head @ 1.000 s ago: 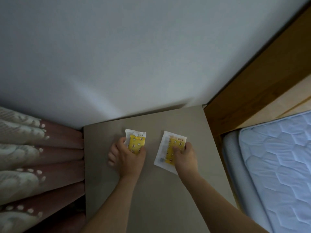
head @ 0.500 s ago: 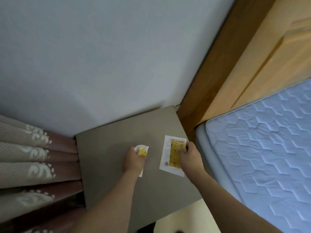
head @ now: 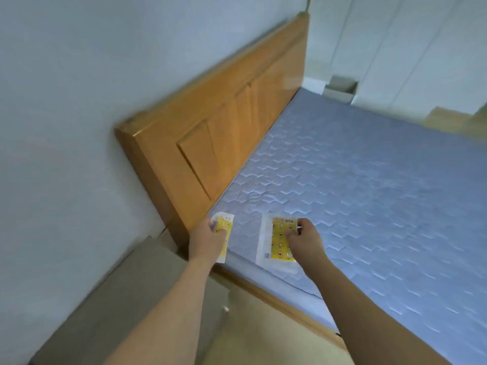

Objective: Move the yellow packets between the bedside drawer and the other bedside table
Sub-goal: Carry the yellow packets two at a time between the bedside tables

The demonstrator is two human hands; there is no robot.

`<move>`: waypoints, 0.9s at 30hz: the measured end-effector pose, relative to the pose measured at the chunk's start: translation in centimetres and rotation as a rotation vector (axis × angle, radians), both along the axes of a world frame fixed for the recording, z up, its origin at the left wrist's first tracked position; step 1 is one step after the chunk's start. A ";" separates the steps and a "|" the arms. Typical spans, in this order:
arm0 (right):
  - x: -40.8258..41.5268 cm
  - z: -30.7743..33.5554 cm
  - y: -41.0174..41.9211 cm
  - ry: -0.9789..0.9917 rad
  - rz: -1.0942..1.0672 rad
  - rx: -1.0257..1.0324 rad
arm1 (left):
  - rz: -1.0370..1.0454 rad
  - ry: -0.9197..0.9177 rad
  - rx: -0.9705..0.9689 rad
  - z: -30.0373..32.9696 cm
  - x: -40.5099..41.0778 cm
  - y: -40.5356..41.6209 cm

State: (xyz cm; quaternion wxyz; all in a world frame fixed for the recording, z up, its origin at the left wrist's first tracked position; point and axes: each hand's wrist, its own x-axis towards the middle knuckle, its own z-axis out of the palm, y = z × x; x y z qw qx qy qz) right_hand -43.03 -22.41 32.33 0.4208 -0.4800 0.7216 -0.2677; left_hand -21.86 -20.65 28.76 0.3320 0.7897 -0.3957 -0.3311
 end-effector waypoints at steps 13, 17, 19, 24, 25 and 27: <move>-47.8 10.5 17.6 -0.014 -0.633 -0.225 | -0.650 0.409 -0.125 13.7 -52.4 2.0; -58.9 11.4 24.5 -0.061 -0.819 -0.244 | -0.906 0.386 -0.110 15.4 -66.5 6.0; -63.9 11.4 27.5 -0.072 -0.903 -0.261 | -1.028 0.341 -0.116 15.6 -73.1 8.2; -76.0 10.6 32.6 -0.086 -1.082 -0.285 | -1.297 0.193 -0.157 13.9 -87.9 12.0; -78.5 10.5 33.2 -0.078 -1.103 -0.290 | -1.328 0.185 -0.163 13.6 -90.8 12.4; -83.9 10.4 34.0 -0.055 -1.134 -0.307 | -1.369 0.208 -0.158 13.0 -97.0 13.2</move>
